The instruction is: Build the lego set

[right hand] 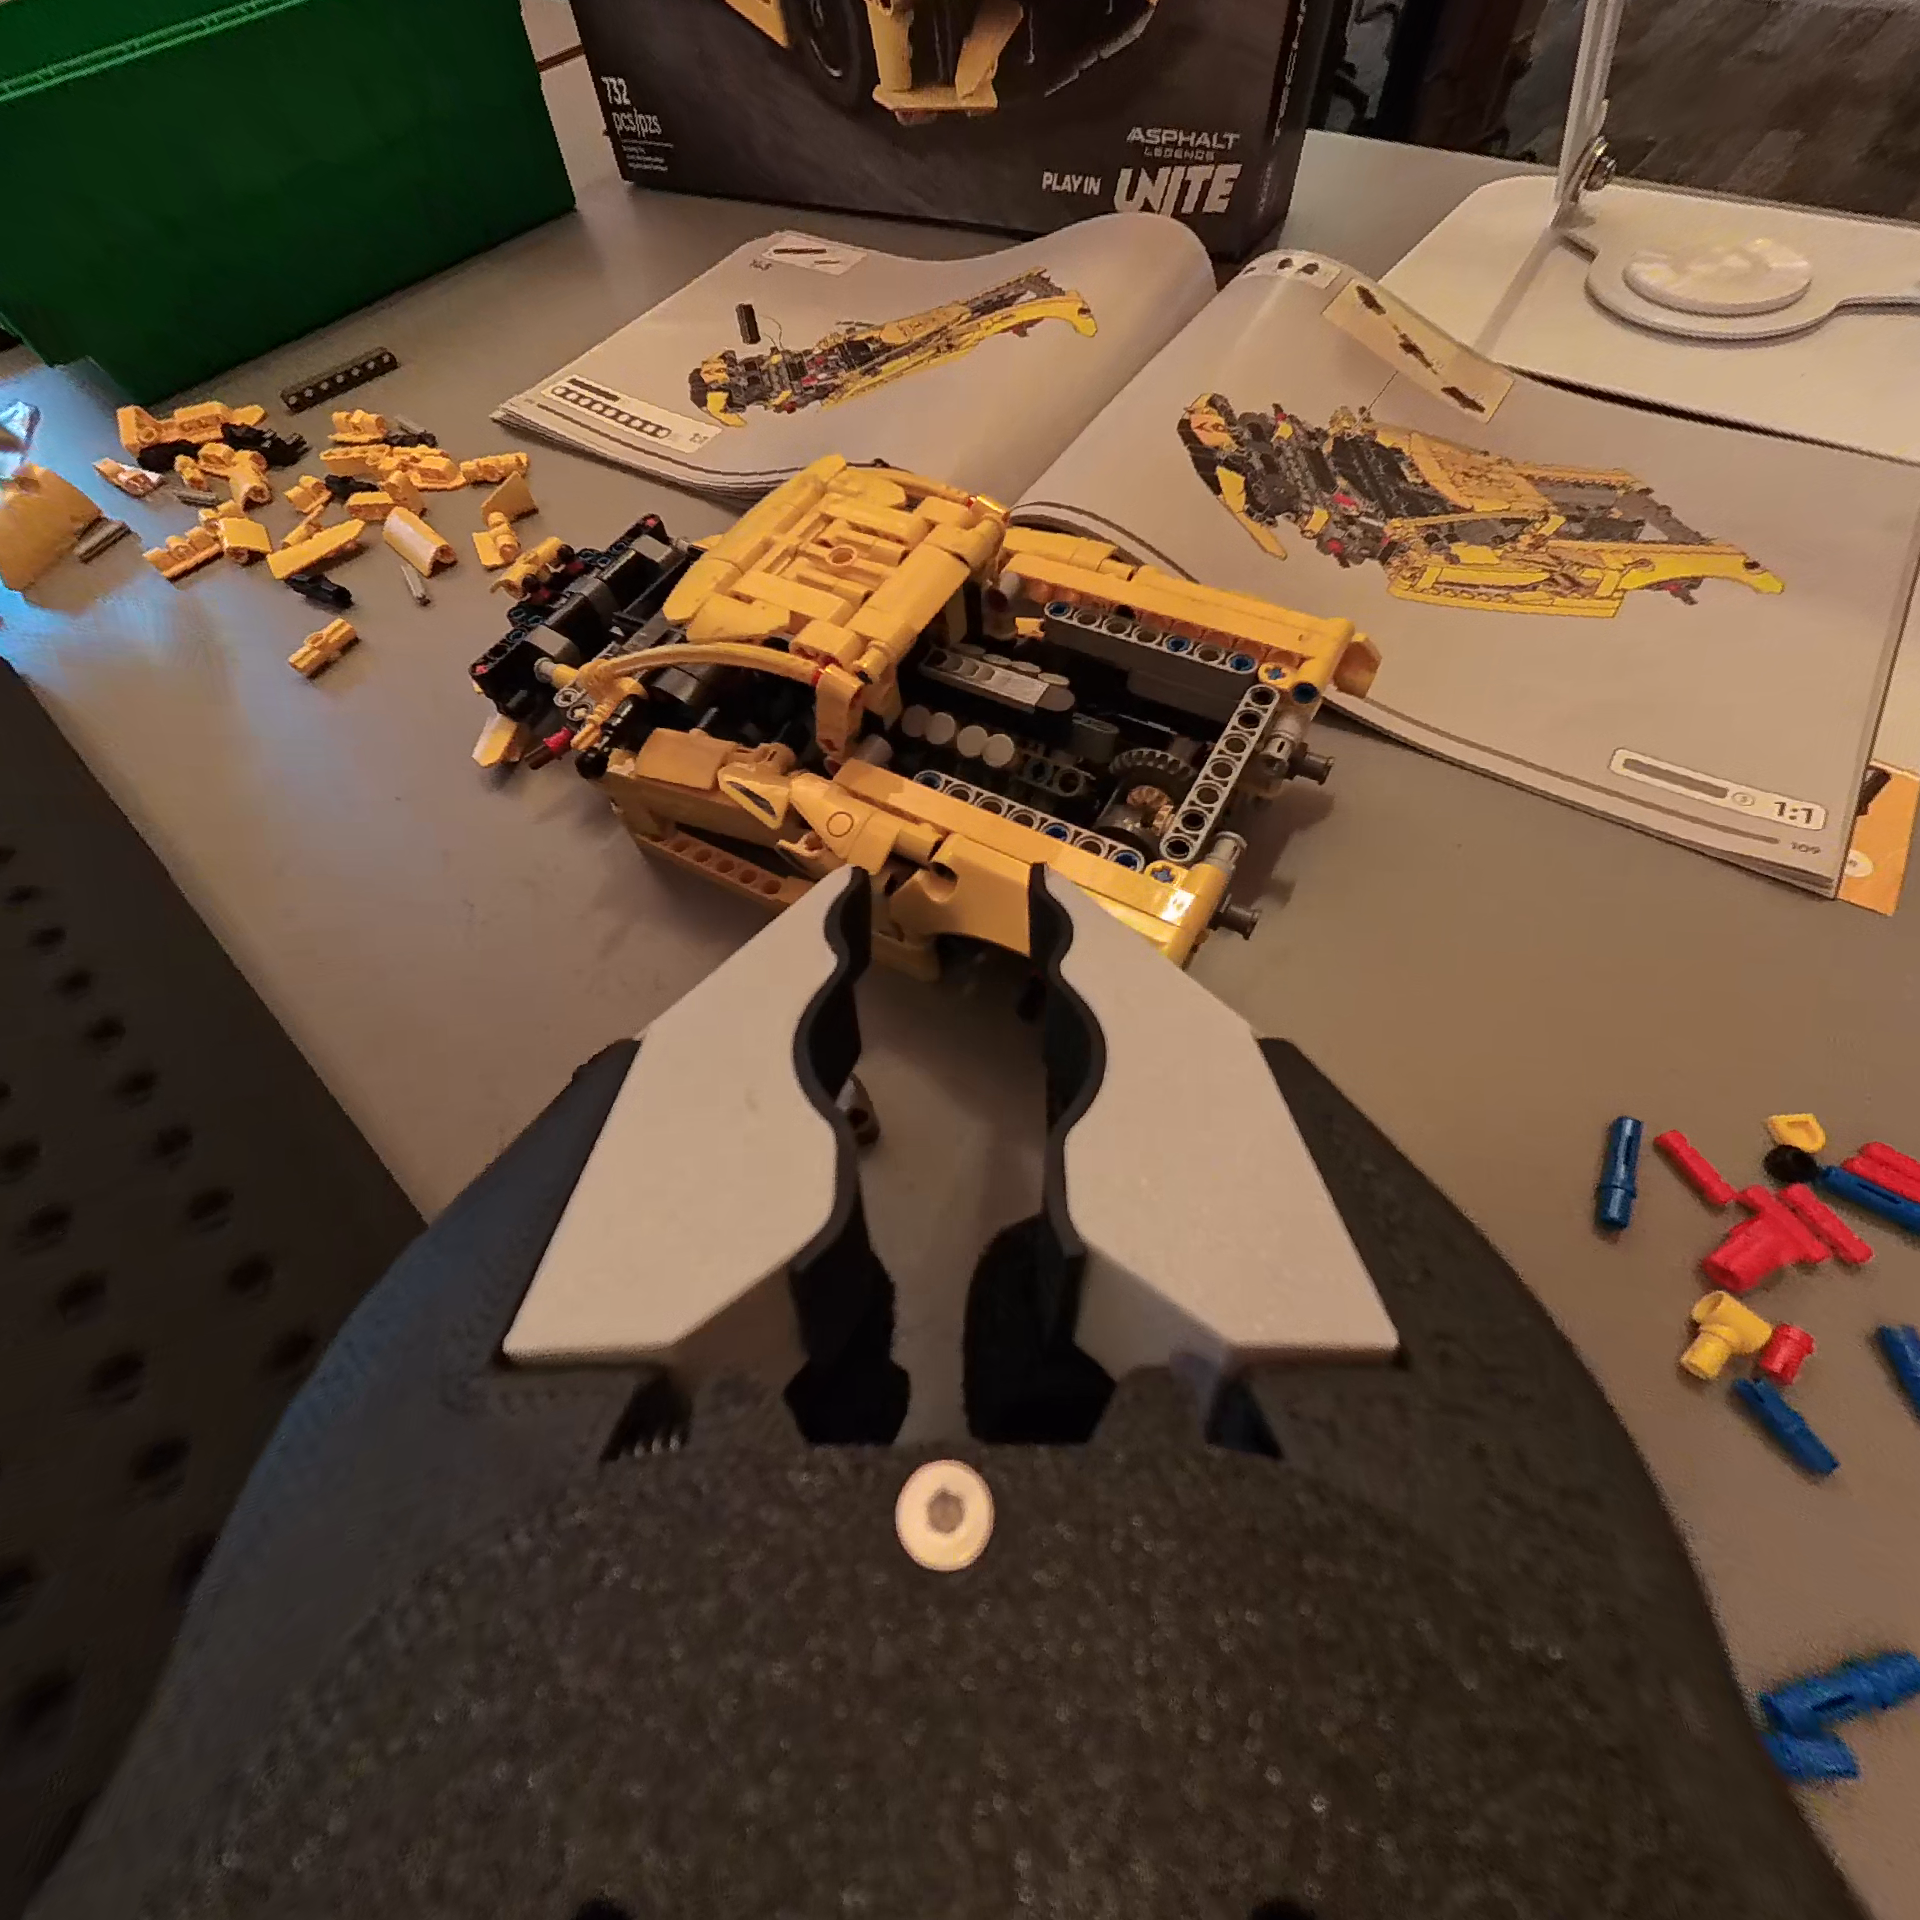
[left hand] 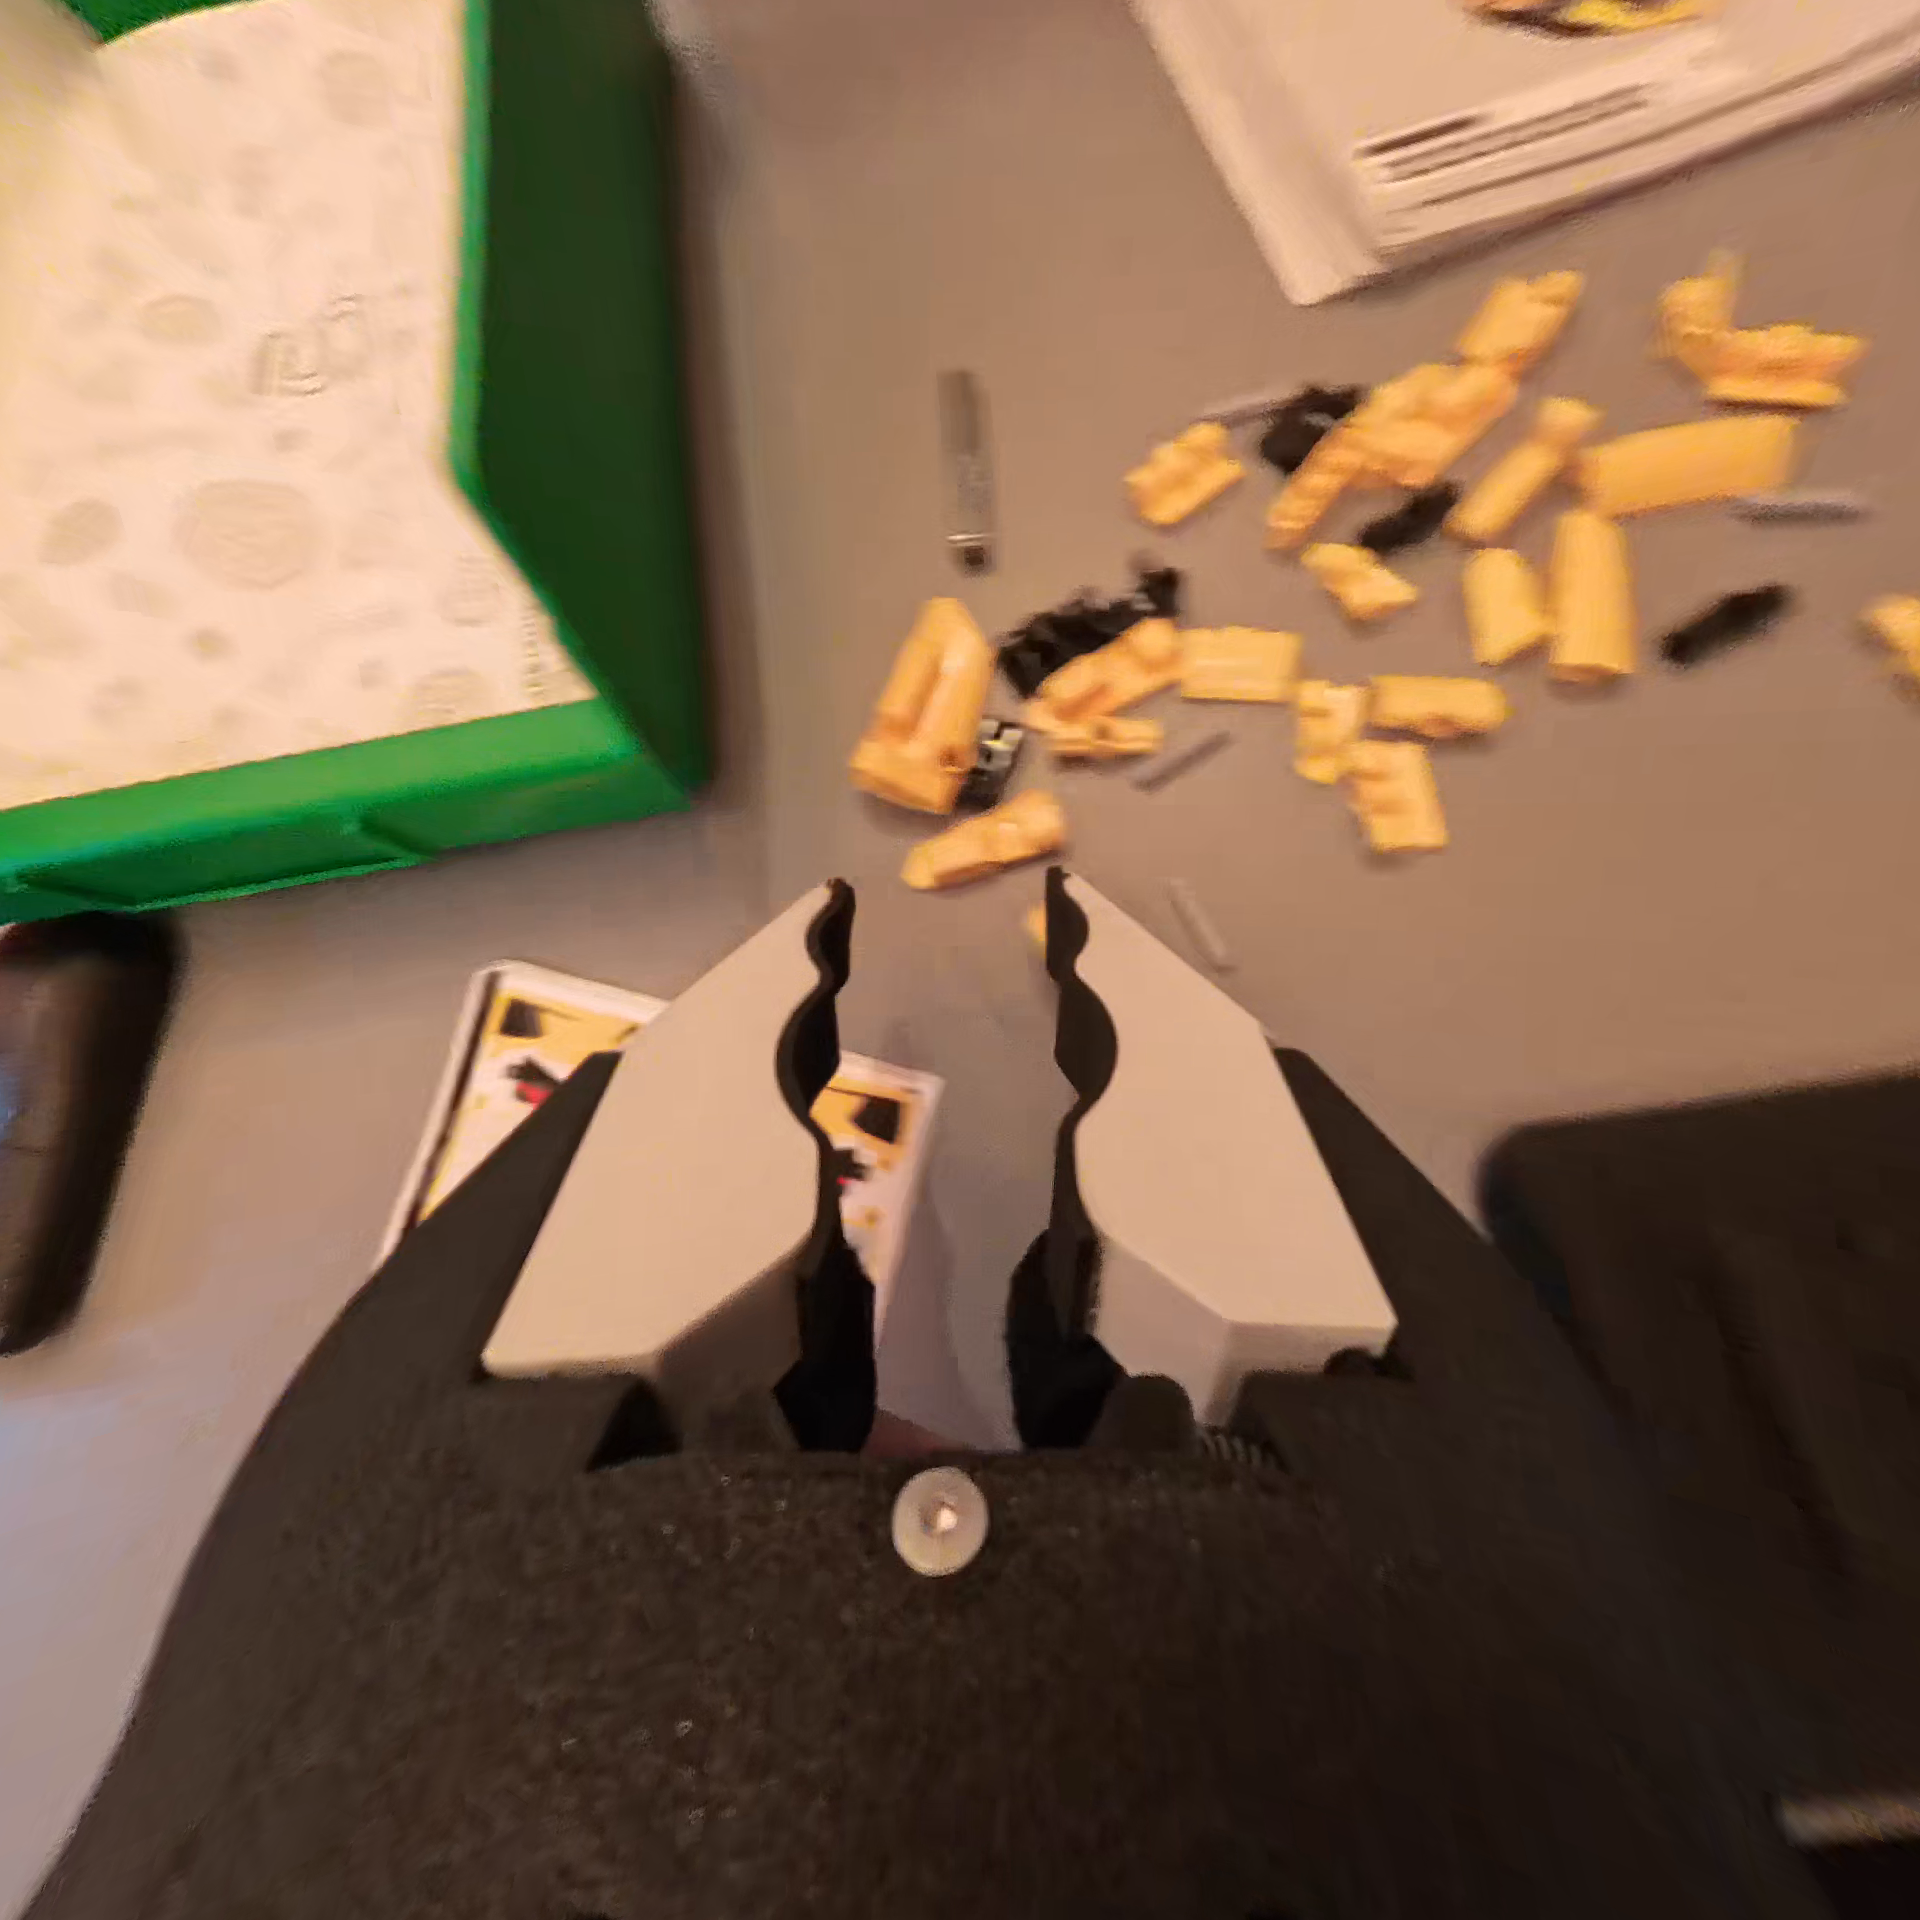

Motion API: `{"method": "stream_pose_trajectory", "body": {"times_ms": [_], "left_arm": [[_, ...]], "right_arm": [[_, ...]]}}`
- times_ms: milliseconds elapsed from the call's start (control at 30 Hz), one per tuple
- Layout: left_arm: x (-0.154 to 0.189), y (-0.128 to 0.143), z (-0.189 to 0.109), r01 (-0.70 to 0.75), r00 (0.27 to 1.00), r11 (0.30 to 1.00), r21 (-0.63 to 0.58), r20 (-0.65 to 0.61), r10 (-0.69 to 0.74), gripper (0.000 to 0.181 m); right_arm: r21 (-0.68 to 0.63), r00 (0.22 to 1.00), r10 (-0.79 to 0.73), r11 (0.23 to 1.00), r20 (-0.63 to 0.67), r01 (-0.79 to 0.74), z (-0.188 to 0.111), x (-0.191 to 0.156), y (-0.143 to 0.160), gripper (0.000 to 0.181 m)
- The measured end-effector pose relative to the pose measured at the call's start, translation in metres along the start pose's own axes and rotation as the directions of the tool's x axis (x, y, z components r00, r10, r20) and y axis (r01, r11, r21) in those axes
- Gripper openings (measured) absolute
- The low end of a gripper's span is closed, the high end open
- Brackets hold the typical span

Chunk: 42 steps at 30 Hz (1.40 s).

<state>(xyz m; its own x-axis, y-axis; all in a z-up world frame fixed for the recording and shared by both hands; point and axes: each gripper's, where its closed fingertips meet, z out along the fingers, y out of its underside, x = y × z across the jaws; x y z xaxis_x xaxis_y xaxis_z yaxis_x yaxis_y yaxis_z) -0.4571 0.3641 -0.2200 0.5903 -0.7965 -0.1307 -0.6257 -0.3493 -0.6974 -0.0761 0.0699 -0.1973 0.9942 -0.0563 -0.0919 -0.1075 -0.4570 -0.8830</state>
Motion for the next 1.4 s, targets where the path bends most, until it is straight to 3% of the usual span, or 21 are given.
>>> {"method": "stream_pose_trajectory", "body": {"times_ms": [200, 300, 433, 667, 767, 833, 933, 1033, 1100, 1233, 1400], "left_arm": [[-0.007, 0.0, 0.04, 0.169, 0.981, 0.984, -0.064, -0.089, -0.174, 0.039], [0.008, -0.014, 0.051, 0.182, 0.971, 0.982, -0.042, -0.148, -0.186, 0.025], [0.007, -0.031, 0.06, 0.096, 0.994, 0.995, 0.0, -0.059, -0.096, 0.0], [-0.007, -0.043, 0.053, 0.029, 0.998, 0.999, 0.017, 0.058, -0.03, 0.0], [0.013, -0.041, 0.045, 0.029, 0.998, 1.0, 0.01, -0.057, -0.028, 0.0], [0.028, -0.041, 0.046, 0.033, 0.99, 0.999, 0.012, -0.139, -0.031, 0.015], [0.028, -0.038, 0.06, -0.021, 0.993, 0.999, -0.03, -0.117, 0.017, 0.03], [0.024, -0.038, 0.07, -0.052, 0.995, 0.997, -0.057, -0.088, 0.047, 0.026], [0.017, -0.033, 0.071, -0.067, 0.997, 0.993, -0.098, -0.052, 0.062, 0.008], [0.002, -0.022, 0.064, -0.069, 0.997, 0.987, -0.147, 0.022, 0.073, 0.008], [0.014, -0.032, 0.059, -0.075, 0.997, 0.991, -0.111, -0.027, 0.073, 0.013]], "right_arm": [[0.0, 0.999, 0.034, 0.999, 0.017, -0.034, 0.001, 0.001, 0.001, 0.028], [-0.002, 0.998, 0.053, 0.999, 0.027, -0.053, 0.001, 0.002, 0.001, 0.028], [-0.005, 0.996, 0.078, 0.997, 0.046, -0.078, 0.002, 0.002, 0.002, 0.028], [0.007, 0.992, 0.111, 0.994, 0.065, -0.112, 0.001, 0.003, 0.0, 0.027], [0.014, 0.991, 0.118, 0.993, 0.068, -0.119, 0.0, 0.004, -0.001, 0.027], [0.015, 0.99, 0.122, 0.992, 0.07, -0.123, 0.0, 0.004, -0.001, 0.027], [0.012, 0.989, 0.125, 0.992, 0.077, -0.126, 0.001, 0.003, -0.001, 0.027], [0.018, 0.99, 0.123, 0.992, 0.071, -0.125, -0.001, 0.004, -0.002, 0.027], [0.023, 0.989, 0.129, 0.991, 0.073, -0.131, -0.001, 0.004, -0.002, 0.027], [0.026, 0.987, 0.138, 0.99, 0.08, -0.14, -0.001, 0.004, -0.003, 0.026], [0.02, 0.987, 0.135, 0.99, 0.086, -0.137, 0.0, 0.003, -0.002, 0.027]]}}
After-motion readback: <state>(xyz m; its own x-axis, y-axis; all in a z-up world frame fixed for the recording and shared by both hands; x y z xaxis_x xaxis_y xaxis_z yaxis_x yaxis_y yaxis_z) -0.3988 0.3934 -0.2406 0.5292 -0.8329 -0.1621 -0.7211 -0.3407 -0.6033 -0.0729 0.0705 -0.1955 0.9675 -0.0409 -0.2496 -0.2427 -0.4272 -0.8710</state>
